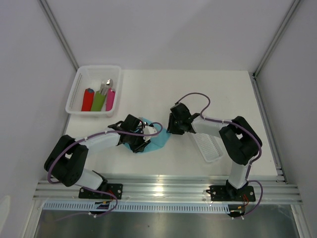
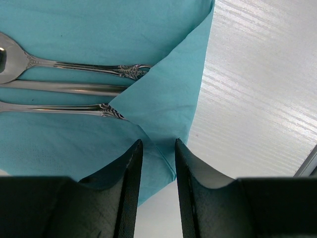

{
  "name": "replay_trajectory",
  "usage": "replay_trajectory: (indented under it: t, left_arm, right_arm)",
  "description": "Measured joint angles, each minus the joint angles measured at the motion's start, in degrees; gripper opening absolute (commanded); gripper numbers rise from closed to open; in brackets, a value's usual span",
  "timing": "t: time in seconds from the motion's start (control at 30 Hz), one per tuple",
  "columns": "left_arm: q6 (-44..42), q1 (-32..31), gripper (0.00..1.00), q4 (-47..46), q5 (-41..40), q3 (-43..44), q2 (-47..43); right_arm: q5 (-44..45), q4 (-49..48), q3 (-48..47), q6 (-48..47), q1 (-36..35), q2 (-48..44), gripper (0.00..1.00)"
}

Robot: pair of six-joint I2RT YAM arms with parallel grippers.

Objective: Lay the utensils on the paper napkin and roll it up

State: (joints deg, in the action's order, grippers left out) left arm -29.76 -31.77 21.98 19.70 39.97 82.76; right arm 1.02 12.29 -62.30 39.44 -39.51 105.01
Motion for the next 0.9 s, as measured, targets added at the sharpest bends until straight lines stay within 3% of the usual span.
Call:
replay_trajectory:
  t: [0.17, 0.43, 0.57, 0.9]
  left_arm:
    - [0.2, 0.0, 0.36, 0.0, 0.0, 0.0, 0.0]
    - [0.3, 0.0, 0.36, 0.0, 0.0, 0.0, 0.0]
    - [0.3, 0.0, 0.36, 0.0, 0.0, 0.0, 0.0]
    - [0.4, 0.0, 0.37, 0.0, 0.0, 0.0, 0.0]
  right_arm:
    - [-2.2, -2.4, -0.1, 0.9, 0.4, 1.1, 0.24]
    - [-6.8, -6.9, 2.2, 2.8, 1.0, 1.4, 0.11]
    - [-9.4, -8.9, 3.8, 3.6, 1.0, 1.0, 0.00]
    - [-12.9, -12.6, 4.3, 5.6, -1.3, -0.7, 0.00]
